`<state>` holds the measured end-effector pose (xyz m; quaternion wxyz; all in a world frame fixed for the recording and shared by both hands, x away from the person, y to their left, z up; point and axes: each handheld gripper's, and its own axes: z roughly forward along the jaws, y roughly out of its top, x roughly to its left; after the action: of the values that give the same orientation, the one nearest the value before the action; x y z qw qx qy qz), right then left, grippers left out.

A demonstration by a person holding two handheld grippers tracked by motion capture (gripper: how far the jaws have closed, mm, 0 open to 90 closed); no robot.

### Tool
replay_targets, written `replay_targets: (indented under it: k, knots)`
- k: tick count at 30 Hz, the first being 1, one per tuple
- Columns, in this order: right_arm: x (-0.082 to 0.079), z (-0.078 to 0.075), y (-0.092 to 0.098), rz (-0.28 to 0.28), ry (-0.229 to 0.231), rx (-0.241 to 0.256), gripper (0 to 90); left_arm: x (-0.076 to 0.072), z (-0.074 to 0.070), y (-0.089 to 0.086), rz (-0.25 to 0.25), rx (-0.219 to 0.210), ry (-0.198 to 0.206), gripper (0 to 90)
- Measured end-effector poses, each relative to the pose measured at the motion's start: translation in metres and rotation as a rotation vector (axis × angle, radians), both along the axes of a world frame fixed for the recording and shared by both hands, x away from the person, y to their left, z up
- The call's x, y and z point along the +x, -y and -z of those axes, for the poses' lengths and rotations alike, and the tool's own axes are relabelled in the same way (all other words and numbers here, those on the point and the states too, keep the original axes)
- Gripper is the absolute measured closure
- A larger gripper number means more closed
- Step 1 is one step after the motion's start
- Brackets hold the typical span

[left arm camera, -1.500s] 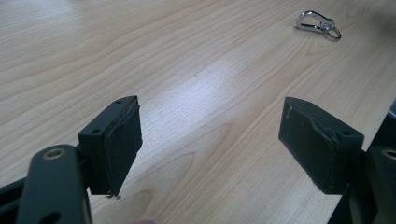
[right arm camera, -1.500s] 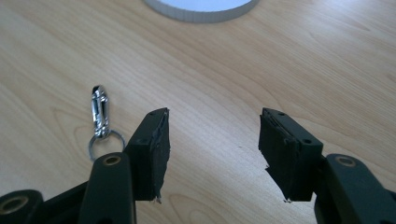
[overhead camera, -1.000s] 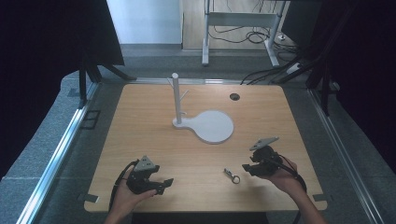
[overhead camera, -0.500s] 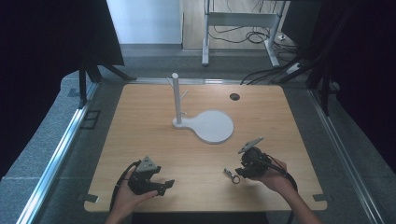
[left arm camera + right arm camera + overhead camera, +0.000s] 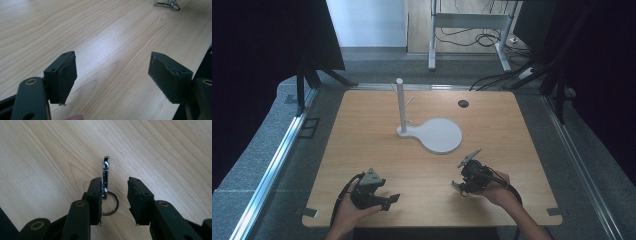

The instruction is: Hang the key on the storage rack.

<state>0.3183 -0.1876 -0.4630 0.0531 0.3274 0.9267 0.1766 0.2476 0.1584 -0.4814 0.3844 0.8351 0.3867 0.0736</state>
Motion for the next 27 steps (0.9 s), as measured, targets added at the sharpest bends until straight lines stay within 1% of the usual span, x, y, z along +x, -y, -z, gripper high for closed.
replay_targets:
  k: [2,9,15,20,27]
  knots:
    - [0.0,0.001,-0.002,-0.002,0.001,-0.004,65.5,0.0,0.0,0.001,0.002,0.001,0.0,23.2]
    - [0.002,0.004,-0.007,-0.015,-0.02,-0.016,68.7,0.0,0.001,0.002,0.005,0.003,-0.001,23.2]
    - [0.002,0.006,-0.011,-0.011,-0.026,-0.025,70.4,0.0,0.002,0.002,0.006,0.004,-0.002,23.2]
    - [0.004,0.01,-0.015,-0.013,-0.034,-0.048,73.5,0.0,0.002,0.003,0.01,0.006,-0.003,23.3]
    - [0.004,0.012,-0.017,-0.017,-0.04,-0.062,76.9,0.0,0.002,0.003,0.013,0.007,-0.003,23.3]
